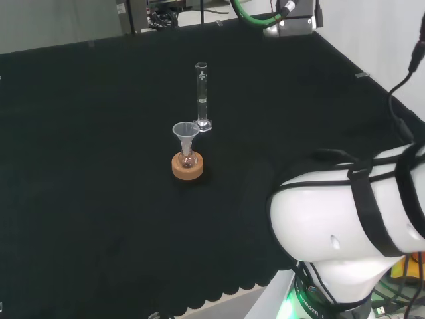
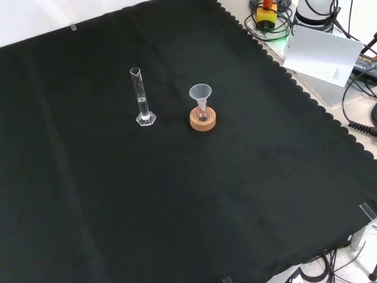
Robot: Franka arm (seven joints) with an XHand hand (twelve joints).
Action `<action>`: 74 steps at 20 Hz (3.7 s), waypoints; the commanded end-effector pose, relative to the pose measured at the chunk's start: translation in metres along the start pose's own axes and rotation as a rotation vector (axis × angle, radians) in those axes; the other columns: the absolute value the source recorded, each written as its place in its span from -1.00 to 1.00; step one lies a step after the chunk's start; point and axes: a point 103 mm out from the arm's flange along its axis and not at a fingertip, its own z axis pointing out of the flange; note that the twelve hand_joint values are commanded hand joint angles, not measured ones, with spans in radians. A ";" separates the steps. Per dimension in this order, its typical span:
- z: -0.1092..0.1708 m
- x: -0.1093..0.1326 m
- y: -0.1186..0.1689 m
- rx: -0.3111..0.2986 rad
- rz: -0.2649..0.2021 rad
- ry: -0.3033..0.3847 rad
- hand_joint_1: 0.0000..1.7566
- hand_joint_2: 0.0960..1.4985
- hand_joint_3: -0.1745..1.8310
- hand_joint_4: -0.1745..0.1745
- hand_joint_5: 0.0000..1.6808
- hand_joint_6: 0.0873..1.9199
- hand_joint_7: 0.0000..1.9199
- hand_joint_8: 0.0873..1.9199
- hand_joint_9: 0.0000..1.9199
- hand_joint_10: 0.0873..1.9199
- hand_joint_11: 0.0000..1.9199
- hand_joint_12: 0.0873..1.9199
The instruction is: Pick up the graduated cylinder.
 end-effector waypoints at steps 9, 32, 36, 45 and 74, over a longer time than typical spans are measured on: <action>0.125 -0.038 0.143 0.055 0.005 0.167 -0.77 0.69 -0.87 -0.21 -0.73 -1.00 -0.99 -0.53 -0.83 -0.38 -1.00 0.41; 0.250 -0.037 0.203 0.118 -0.133 0.460 -0.41 0.45 -0.97 -0.21 -0.71 -1.00 -0.96 -0.45 -0.81 -0.34 -1.00 0.43; 0.261 -0.044 0.202 0.065 -0.176 0.567 -0.35 0.42 -0.99 -0.31 -0.61 -1.00 -0.85 -0.38 -0.69 -0.33 -0.95 0.43; 0.286 -0.042 0.190 -0.009 -0.282 0.694 -0.24 0.37 -1.00 -0.29 -0.47 -1.00 -0.66 -0.34 -0.48 -0.39 -0.82 0.41; 0.320 -0.009 0.192 -0.007 -0.509 0.949 0.09 0.29 -1.00 -0.24 -0.40 -1.00 -0.54 -0.40 -0.34 -0.48 -0.68 0.33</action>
